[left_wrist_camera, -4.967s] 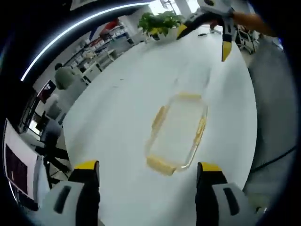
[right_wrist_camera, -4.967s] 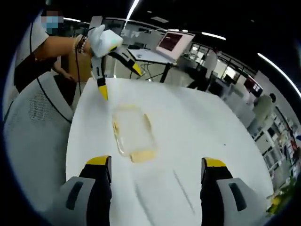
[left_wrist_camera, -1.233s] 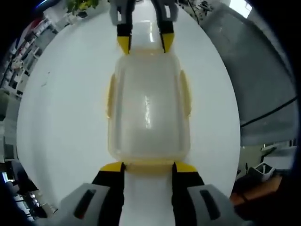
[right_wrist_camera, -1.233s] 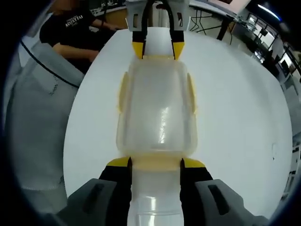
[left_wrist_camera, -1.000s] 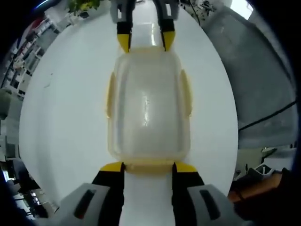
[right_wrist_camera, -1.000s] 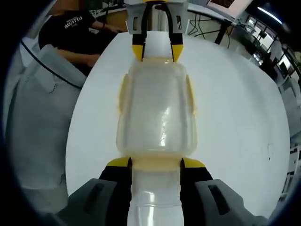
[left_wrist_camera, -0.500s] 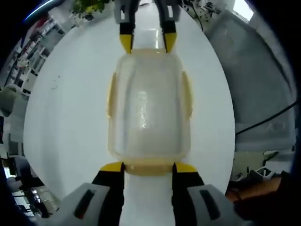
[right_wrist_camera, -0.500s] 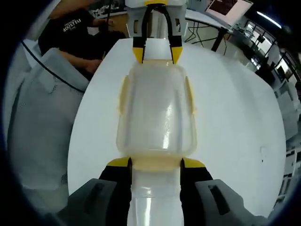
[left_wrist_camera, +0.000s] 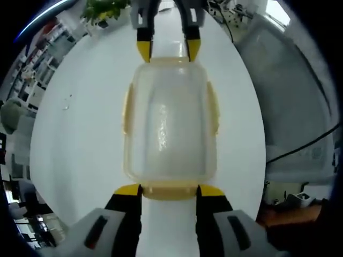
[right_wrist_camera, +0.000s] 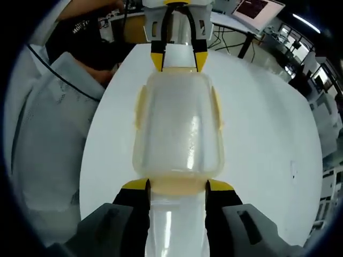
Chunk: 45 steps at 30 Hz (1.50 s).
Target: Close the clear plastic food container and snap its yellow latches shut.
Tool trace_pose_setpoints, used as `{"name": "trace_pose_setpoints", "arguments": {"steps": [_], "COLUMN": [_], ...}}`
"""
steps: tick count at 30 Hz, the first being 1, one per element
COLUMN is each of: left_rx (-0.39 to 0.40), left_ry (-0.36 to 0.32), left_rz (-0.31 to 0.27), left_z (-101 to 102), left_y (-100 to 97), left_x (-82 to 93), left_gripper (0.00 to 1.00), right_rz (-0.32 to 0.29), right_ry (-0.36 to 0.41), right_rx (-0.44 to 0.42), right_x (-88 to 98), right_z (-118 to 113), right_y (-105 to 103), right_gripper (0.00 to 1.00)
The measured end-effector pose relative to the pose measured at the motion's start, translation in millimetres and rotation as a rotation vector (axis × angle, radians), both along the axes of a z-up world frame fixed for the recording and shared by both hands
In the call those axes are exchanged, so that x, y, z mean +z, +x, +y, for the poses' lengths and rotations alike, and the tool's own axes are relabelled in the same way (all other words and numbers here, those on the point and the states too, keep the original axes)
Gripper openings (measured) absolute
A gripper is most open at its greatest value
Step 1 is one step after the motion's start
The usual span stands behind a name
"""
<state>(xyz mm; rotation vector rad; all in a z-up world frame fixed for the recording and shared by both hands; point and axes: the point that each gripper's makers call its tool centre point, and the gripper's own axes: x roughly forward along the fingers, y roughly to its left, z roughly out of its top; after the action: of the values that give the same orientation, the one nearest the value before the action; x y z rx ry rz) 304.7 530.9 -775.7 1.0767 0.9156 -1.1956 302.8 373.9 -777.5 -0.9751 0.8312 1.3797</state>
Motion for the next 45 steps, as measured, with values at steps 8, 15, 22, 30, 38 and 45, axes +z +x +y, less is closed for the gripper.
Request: {"name": "trace_pose_setpoints", "arguments": {"steps": [8,15,22,30,38,45], "left_rx": [-0.01,-0.028,-0.042,-0.044,-0.045,-0.047], "left_ry": [-0.02,-0.026,-0.021,-0.031,-0.035,-0.029], "left_rz": [-0.019,-0.024,-0.023,-0.024,-0.018,-0.002], "left_z": [-23.8,-46.4,-64.0,-90.7,-118.4,-141.2], "left_y": [7.9,13.4,20.3,24.5,27.5,25.4], "left_x": [5.3,7.0,9.9,10.2,10.2,6.0], "left_gripper": [0.34,0.34,0.34,0.34,0.34,0.34], "right_rz": [-0.018,-0.025,-0.018,-0.016,-0.005,0.009], "right_ry": [-0.007,-0.018,-0.017,-0.021,-0.034,-0.04], "right_rx": [-0.015,-0.029,-0.043,-0.049,-0.055,-0.054], "right_x": [8.1,10.4,11.5,13.0,11.0,9.3], "right_z": [-24.4,-45.8,-63.9,-92.0,-119.1,-142.3], "right_y": [6.1,9.5,12.1,16.2,18.6,17.0], "right_gripper": [0.36,0.36,0.36,0.37,0.37,0.37]}}
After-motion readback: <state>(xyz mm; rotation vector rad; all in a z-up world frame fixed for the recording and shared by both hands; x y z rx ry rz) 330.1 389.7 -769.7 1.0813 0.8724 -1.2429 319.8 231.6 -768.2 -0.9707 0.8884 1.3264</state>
